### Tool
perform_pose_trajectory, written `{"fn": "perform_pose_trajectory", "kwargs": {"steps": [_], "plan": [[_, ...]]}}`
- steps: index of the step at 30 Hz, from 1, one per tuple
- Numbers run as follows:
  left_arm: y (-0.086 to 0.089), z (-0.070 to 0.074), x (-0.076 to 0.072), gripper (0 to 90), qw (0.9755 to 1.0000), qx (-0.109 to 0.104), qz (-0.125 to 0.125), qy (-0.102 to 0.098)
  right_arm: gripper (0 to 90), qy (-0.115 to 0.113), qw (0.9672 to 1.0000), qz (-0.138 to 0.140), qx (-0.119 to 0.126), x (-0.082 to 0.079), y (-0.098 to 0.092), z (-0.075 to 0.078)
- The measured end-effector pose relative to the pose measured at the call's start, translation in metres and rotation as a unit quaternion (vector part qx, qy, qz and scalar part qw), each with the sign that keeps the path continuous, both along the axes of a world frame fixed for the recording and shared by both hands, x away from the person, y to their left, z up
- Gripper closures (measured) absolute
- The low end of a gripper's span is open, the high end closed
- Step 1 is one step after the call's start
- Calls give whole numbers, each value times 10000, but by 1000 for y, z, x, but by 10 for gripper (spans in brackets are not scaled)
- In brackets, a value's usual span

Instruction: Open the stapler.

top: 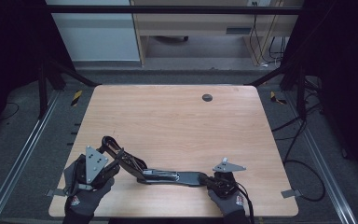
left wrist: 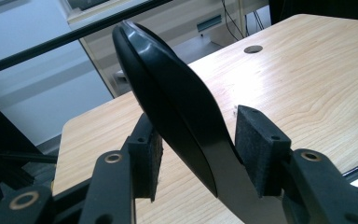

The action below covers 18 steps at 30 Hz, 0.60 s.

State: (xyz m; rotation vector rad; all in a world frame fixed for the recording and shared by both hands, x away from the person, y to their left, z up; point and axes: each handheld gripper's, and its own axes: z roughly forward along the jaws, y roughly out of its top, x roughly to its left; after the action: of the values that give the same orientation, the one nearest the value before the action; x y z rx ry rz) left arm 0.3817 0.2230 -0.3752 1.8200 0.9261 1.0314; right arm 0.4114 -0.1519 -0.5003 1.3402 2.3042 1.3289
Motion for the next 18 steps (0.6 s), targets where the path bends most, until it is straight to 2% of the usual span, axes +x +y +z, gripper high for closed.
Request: {"fn": "perform_pose_trajectory", "kwargs": {"steps": [9, 18], "plan": [[14, -7, -1, 485, 9998, -139, 112, 73, 900, -33, 10000, 13, -40, 0, 1, 0], [18, -10, -3, 476, 9996, -215, 148, 63, 900, -20, 10000, 10, -60, 1, 1, 1]]}}
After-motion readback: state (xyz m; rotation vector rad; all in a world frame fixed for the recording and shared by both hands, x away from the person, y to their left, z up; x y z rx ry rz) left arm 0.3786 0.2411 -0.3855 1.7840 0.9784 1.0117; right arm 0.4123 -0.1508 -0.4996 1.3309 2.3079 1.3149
